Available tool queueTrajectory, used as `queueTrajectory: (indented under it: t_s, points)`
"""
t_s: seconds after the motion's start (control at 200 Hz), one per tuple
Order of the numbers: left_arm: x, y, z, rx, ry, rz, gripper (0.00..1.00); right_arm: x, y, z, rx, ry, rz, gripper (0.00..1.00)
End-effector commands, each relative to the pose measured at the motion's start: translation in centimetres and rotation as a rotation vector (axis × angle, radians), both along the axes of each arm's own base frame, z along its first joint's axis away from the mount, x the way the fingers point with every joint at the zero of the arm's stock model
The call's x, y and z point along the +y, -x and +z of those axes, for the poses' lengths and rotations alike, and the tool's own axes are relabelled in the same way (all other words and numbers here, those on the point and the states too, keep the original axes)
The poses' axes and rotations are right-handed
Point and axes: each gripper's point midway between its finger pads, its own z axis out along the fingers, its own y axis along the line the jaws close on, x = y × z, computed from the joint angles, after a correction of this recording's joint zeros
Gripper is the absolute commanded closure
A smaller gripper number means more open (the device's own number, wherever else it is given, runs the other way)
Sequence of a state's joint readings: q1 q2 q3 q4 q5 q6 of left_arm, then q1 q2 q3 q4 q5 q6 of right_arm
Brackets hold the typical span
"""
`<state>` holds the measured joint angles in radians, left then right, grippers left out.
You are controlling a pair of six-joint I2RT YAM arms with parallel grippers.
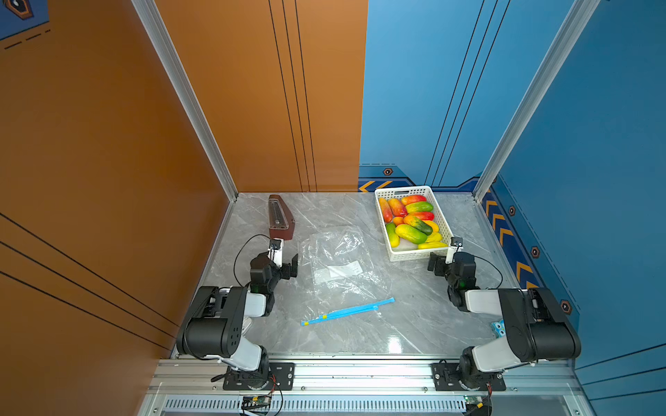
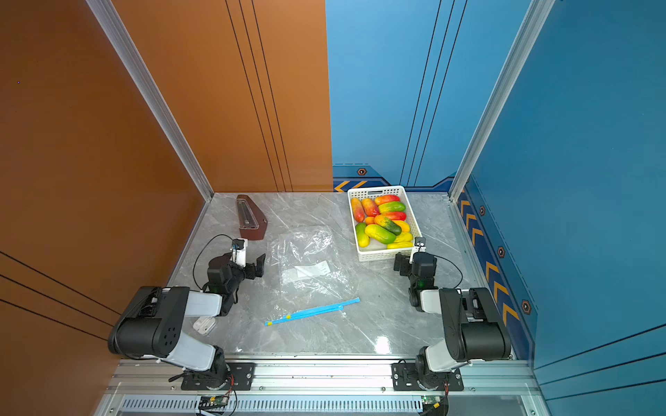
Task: Place the mango in a zip-top bag and seal the zipper
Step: Move the basket to the center of the board.
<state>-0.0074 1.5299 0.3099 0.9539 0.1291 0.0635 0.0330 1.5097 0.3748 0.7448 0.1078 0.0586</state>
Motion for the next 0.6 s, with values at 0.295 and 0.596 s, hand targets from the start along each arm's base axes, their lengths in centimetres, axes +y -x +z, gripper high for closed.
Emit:
queueTrajectory:
  t_s: [0.295, 0.596]
  points:
    - [-0.02, -0.63, 0.78, -0.027, -0.001, -0.012, 0.02, -0.43, -1.3, 1.96, -0.07, 0.008, -0.016, 0.0]
    - [0.1, -0.79, 0.83, -0.029, -0.001, -0.004, 0.02, -0.41, -1.32, 1.98, -0.07, 0.008, -0.015, 0.0]
